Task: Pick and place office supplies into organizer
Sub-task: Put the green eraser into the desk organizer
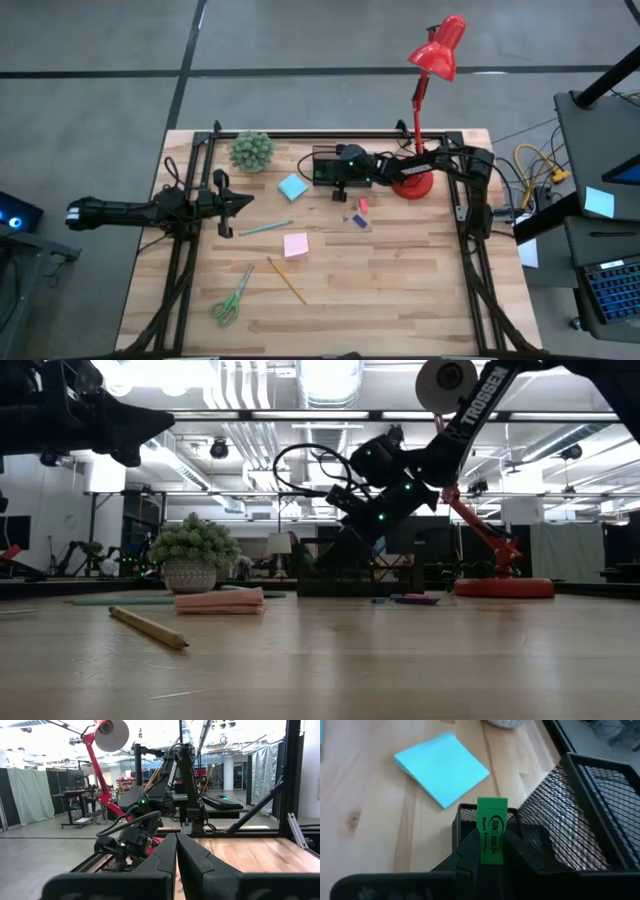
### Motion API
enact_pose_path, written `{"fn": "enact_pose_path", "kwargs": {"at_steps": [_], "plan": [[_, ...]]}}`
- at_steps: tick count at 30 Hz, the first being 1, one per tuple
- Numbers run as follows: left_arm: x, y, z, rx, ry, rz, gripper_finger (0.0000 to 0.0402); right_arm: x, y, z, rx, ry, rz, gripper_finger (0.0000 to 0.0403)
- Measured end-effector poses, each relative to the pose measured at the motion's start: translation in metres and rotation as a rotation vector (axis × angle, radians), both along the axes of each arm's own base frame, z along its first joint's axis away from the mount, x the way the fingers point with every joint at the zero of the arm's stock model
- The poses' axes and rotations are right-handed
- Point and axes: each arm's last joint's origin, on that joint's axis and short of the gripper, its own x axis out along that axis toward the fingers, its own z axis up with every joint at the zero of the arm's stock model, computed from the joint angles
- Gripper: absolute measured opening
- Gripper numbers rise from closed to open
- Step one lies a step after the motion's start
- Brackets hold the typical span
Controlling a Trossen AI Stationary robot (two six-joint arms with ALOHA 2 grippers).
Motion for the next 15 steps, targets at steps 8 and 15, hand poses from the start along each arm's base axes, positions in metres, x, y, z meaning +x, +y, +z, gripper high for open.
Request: {"fn": "enact_pose_path", "kwargs": {"at_steps": [8,15], "plan": [[0.0000,0.0000,0.0000,0.000,0.000,0.000,0.0000,-0.0021,0.0006,-0.0021,0.004,0.034,-0.009,0.0063],[0.0000,0.0000,0.0000,0.000,0.000,0.000,0.0000,-0.0029,0.0016,-0.0036,0.013,0.051,-0.009,0.0063]]}}
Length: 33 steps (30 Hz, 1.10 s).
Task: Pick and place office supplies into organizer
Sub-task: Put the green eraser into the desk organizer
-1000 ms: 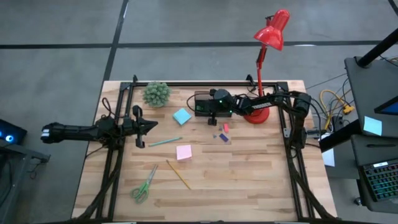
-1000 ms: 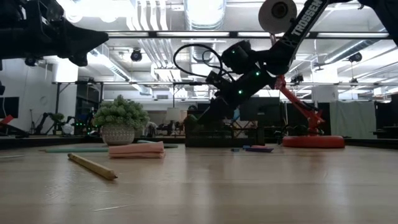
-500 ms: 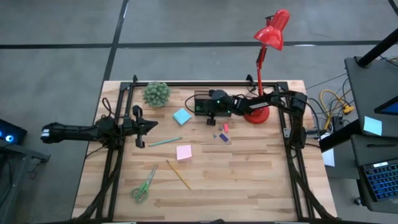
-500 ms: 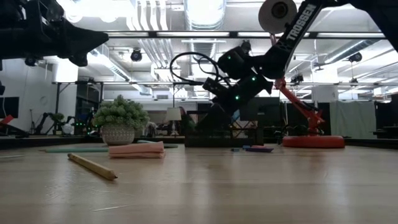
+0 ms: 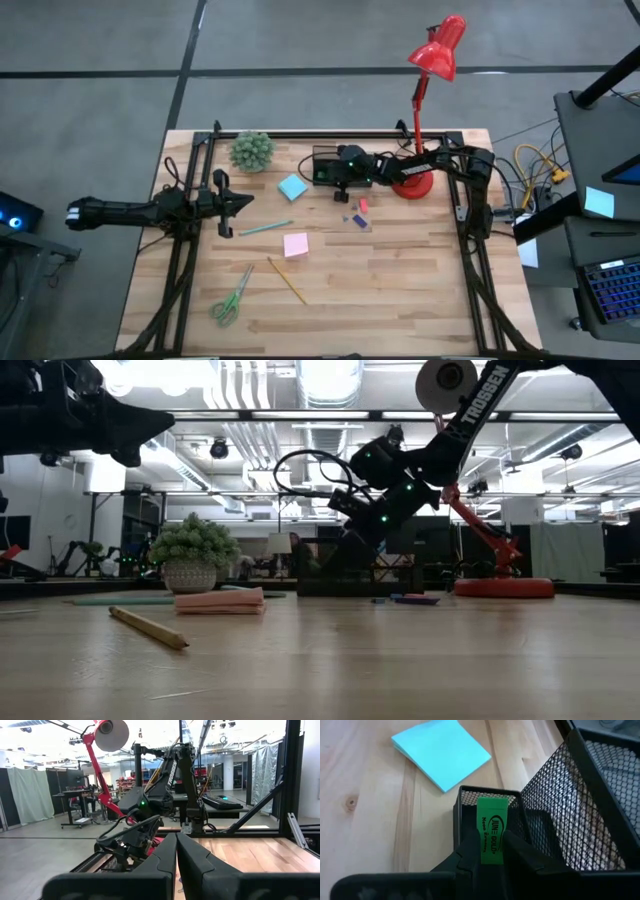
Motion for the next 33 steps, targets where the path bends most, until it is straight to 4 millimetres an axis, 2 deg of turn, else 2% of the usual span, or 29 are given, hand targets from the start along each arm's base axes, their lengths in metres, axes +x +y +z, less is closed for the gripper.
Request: {"fn": "enact_pose_path", "kwargs": {"at_steps": [33], "plan": [[0.0000,0.0000,0.0000,0.000,0.000,0.000,0.0000,0.0023,-0.0008,0.0036,-0.004,-0.013,0.000,0.0069]]}}
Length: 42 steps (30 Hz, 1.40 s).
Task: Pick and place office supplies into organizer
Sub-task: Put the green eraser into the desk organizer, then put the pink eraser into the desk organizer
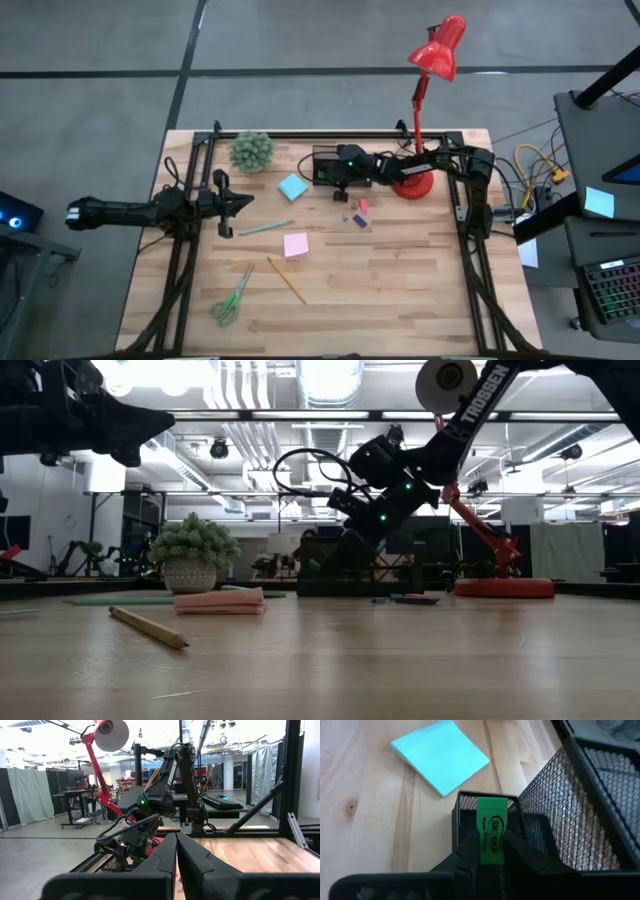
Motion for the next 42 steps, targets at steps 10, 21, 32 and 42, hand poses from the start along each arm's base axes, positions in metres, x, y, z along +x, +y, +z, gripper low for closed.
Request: {"fn": "enact_pose_path", "kwargs": {"at_steps": [10,21,32,42], "plan": [[0.000,0.000,0.000,0.000,0.000,0.000,0.0000,0.004,-0.001,0.005,0.007,0.014,-0.001,0.0136],[0.000,0.000,0.000,0.000,0.000,0.000,0.0000,0.004,-0.001,0.006,0.046,0.022,-0.027,0.0167],[0.000,0.000,0.000,0.000,0.000,0.000,0.0000,-0.001,0.002,0.033,0.088,-0.042,-0.066,0.0156],[0.000,0.000,0.000,0.000,0.000,0.000,0.0000,-0.006,0.019,0.044,0.238,-0.025,-0.139,0.0156]]}}
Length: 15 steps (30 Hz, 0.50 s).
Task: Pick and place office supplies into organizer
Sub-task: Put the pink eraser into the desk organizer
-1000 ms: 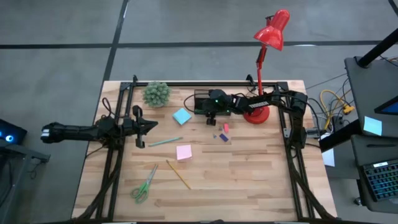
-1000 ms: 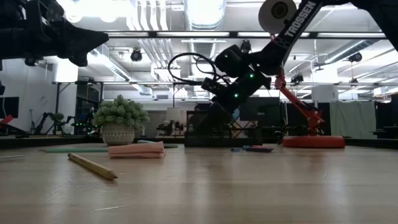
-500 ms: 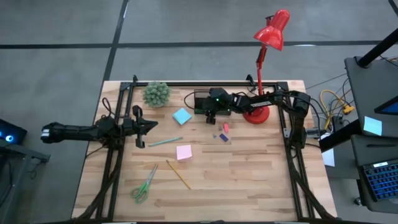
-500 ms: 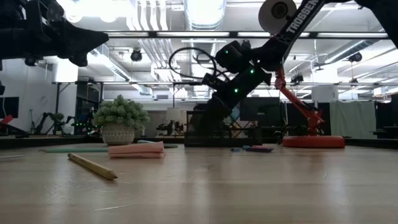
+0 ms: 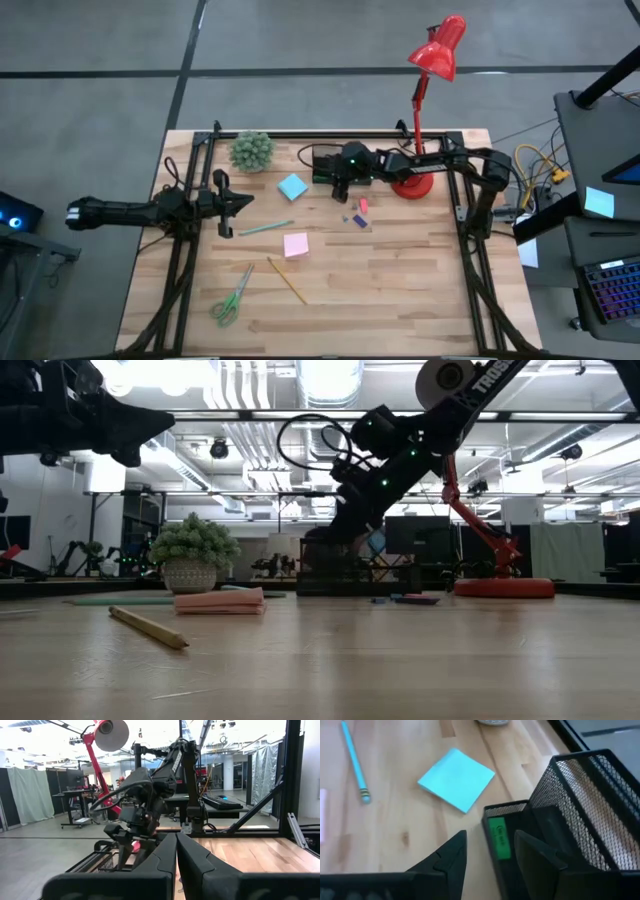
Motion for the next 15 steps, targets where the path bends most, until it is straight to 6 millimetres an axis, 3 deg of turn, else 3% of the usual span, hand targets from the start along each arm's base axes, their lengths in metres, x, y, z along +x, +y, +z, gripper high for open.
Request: {"fn": "enact_pose_path", "kwargs": {"at_steps": [15], "plan": [[0.000,0.000,0.000,0.000,0.000,0.000,0.0000,-0.013,0.020,0.008,0.213,0.091,-0.133,0.0150]]}}
